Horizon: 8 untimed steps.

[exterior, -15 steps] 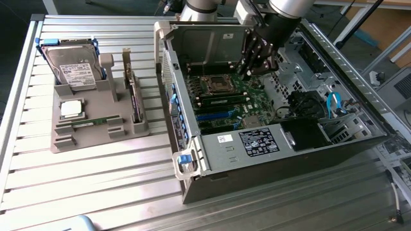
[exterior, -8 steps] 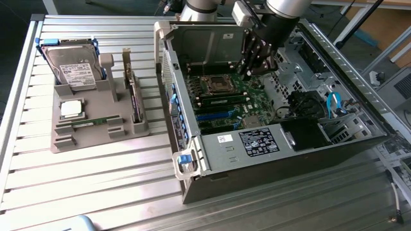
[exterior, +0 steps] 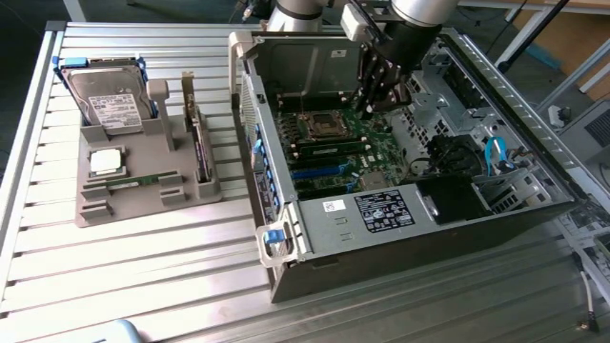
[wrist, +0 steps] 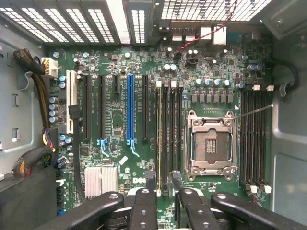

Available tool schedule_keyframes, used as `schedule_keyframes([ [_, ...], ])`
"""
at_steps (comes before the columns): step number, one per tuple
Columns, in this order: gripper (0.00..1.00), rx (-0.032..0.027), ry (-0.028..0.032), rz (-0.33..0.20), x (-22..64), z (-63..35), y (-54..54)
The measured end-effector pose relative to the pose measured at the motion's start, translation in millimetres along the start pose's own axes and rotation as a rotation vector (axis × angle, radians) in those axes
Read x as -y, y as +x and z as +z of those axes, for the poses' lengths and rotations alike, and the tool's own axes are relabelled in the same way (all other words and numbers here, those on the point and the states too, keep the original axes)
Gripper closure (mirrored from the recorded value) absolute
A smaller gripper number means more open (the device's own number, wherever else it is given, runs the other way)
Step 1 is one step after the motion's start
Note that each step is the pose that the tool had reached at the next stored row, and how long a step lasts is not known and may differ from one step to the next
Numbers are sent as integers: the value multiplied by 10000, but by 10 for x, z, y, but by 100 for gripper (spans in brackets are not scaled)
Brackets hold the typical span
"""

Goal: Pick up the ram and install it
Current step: 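Insert the ram into the slot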

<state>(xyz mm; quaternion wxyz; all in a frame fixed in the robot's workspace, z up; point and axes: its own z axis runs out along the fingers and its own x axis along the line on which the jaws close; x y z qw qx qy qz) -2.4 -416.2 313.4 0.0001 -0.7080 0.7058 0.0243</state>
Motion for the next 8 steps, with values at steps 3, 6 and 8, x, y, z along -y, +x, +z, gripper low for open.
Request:
schedule_keyframes([
  [3,75,0,0,-14,0,1,-1],
  [6,75,-3,-3,-121,10,0,-4],
  [8,75,-6,-6,-186,14,0,-7],
])
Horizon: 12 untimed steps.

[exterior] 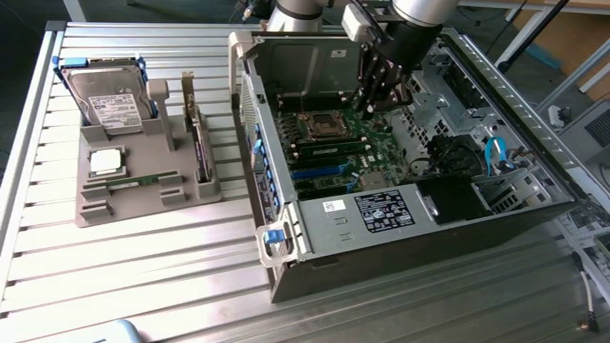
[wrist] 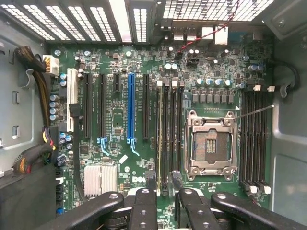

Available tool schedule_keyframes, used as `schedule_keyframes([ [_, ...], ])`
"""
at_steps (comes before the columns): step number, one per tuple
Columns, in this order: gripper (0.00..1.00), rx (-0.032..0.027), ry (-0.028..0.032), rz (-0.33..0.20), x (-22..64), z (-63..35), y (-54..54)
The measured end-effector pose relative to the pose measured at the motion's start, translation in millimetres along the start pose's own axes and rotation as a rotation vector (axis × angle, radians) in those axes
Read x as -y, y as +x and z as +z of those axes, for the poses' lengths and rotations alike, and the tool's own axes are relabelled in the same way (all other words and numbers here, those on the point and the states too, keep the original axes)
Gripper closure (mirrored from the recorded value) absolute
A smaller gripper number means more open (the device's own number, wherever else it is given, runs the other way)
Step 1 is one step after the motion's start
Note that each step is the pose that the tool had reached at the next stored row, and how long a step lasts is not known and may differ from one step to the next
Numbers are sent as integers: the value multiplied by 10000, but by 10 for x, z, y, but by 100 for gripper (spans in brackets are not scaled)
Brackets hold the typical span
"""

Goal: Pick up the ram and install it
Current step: 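Insert the ram into the slot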

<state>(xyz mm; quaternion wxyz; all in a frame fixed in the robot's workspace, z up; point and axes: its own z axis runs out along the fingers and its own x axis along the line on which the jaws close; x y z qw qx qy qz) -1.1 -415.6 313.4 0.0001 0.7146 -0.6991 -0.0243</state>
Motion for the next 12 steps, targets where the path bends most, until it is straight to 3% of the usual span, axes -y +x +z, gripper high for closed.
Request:
schedule_keyframes([
  [6,75,-1,3,-36,0,0,0],
  [12,75,-2,48,-61,-4,1,-1],
])
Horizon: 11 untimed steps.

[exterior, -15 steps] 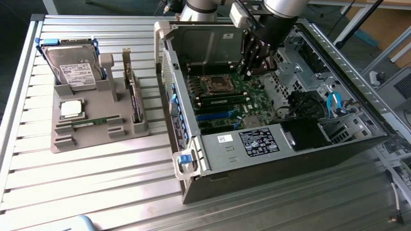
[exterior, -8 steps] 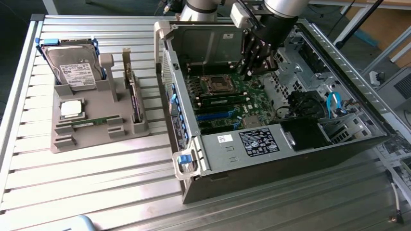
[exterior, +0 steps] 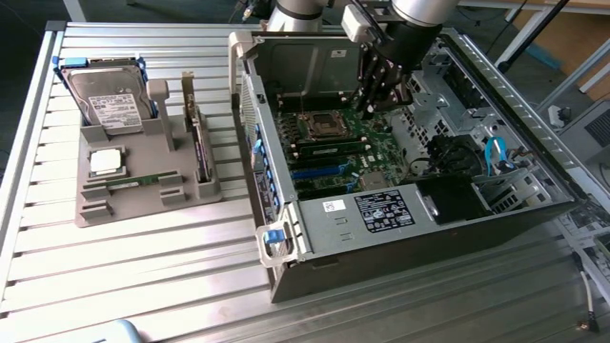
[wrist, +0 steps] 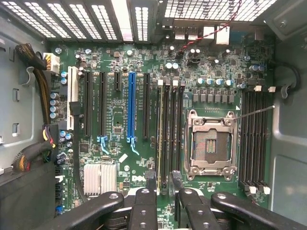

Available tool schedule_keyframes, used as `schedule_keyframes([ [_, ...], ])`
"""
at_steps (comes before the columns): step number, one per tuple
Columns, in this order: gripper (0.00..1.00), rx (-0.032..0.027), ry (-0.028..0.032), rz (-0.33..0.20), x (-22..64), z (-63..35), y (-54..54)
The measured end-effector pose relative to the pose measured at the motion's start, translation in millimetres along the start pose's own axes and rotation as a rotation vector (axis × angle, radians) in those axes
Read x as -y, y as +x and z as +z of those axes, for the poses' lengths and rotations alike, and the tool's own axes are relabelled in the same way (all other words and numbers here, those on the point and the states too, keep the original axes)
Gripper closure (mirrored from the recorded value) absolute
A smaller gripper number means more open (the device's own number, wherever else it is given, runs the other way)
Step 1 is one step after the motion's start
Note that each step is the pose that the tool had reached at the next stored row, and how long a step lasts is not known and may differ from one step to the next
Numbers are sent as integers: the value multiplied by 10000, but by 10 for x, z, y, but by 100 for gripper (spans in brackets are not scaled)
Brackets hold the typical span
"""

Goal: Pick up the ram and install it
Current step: 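Insert the ram into the slot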

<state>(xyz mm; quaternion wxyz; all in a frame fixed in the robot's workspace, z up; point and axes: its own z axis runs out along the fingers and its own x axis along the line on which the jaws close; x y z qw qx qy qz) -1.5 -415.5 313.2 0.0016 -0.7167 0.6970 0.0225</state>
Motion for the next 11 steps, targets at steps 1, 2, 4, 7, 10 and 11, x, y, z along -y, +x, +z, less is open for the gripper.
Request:
schedule_keyframes([
  [1,75,0,2,-2,0,0,0],
  [2,75,-1,2,-5,0,0,0],
  [4,75,-1,2,-6,0,0,0],
  [7,75,-1,3,-6,0,0,0],
  [10,75,-1,3,-7,0,0,0],
  [11,75,0,2,-6,0,0,0],
])
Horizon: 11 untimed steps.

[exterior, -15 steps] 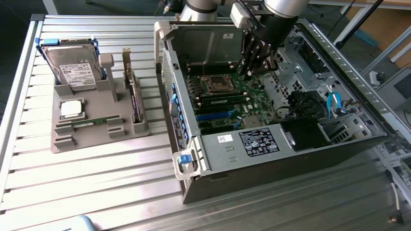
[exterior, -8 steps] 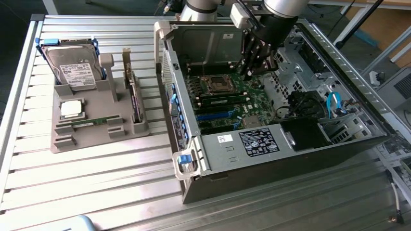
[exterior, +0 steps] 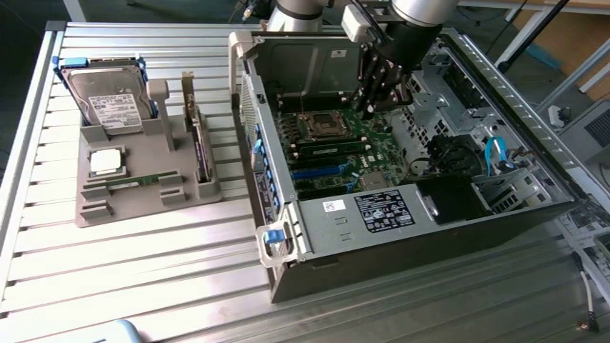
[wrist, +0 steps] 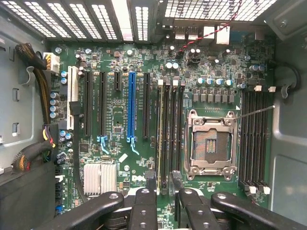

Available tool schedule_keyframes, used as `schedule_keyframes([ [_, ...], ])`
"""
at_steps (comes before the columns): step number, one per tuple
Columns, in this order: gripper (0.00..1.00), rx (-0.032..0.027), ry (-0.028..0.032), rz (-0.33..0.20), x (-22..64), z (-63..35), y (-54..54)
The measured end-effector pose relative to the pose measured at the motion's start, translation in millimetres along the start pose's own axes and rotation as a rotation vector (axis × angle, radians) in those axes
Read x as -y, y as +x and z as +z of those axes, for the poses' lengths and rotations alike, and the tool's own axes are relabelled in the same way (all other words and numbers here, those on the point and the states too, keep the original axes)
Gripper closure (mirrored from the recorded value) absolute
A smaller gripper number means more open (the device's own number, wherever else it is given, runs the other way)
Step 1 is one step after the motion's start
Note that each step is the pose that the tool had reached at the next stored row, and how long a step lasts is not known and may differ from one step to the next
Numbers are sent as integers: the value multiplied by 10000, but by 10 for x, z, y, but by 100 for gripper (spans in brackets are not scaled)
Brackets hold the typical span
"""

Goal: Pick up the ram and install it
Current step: 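Insert the ram into the slot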

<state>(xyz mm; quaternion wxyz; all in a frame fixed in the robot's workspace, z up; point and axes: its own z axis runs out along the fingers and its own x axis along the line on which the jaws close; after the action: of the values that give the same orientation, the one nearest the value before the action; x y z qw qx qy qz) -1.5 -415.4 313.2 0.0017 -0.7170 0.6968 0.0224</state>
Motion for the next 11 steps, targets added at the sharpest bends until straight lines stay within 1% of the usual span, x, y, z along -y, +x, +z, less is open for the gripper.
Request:
schedule_keyframes([
  [3,76,0,0,0,0,0,0],
  [4,83,0,0,0,0,0,0],
  [5,83,0,0,0,0,0,0],
  [6,89,0,0,-1,0,0,0],
  [11,89,0,0,0,0,0,0],
])
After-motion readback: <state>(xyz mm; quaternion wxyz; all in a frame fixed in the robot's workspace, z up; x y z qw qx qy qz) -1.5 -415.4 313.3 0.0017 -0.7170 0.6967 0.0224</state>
